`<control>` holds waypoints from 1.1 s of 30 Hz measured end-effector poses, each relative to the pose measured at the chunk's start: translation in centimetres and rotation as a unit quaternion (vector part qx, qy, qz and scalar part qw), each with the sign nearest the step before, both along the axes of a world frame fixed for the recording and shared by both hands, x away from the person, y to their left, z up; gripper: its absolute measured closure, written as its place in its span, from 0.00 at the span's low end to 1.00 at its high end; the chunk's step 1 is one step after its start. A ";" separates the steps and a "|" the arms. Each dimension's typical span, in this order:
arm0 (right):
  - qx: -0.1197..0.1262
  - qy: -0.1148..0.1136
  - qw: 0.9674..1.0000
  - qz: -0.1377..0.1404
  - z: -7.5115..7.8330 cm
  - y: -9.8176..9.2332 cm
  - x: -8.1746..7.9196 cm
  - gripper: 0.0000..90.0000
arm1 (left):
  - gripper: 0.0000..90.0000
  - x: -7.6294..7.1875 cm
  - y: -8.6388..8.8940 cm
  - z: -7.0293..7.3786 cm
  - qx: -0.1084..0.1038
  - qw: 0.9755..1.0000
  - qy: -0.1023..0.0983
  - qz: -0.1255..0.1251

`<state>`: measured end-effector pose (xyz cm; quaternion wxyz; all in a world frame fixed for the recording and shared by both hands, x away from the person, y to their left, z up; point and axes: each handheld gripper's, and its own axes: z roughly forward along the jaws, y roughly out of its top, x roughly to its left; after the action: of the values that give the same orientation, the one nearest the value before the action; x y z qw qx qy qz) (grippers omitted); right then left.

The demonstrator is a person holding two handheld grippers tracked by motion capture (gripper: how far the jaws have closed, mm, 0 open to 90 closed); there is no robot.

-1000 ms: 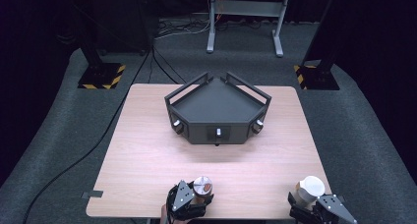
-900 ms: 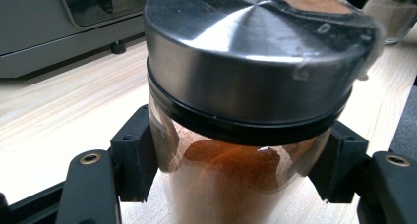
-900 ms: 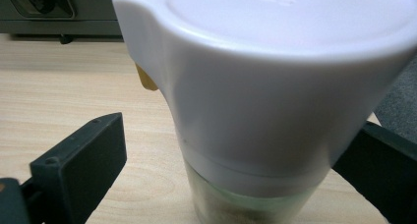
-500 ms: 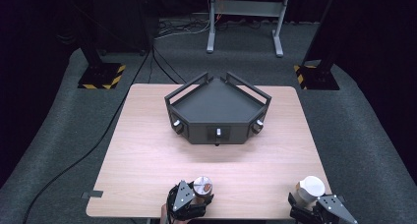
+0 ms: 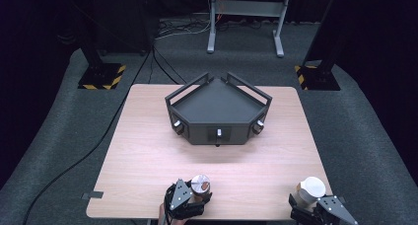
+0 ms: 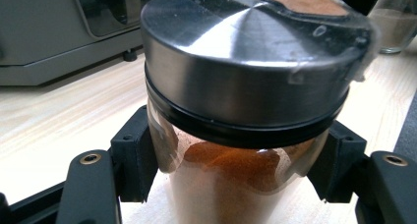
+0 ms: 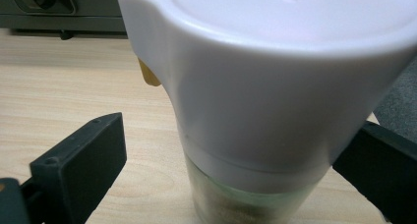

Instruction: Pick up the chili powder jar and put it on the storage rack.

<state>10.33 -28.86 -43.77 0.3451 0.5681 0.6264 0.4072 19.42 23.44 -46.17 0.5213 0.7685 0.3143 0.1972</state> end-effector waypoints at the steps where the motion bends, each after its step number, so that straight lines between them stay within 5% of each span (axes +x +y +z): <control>1: 0.001 0.000 1.000 0.000 0.0 0.0 0.0 0.00 | 0.35 0.1 0.1 0.2 0.001 1.000 -0.002 0.001; 33: -0.001 0.002 1.000 0.000 0.1 -0.1 0.0 0.00 | 0.35 1.3 0.8 1.8 0.007 1.000 -0.009 0.012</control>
<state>10.36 -28.93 -43.68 0.3445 0.5682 0.6275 0.4058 20.75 24.23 -44.39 0.5166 0.7664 0.3175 0.2122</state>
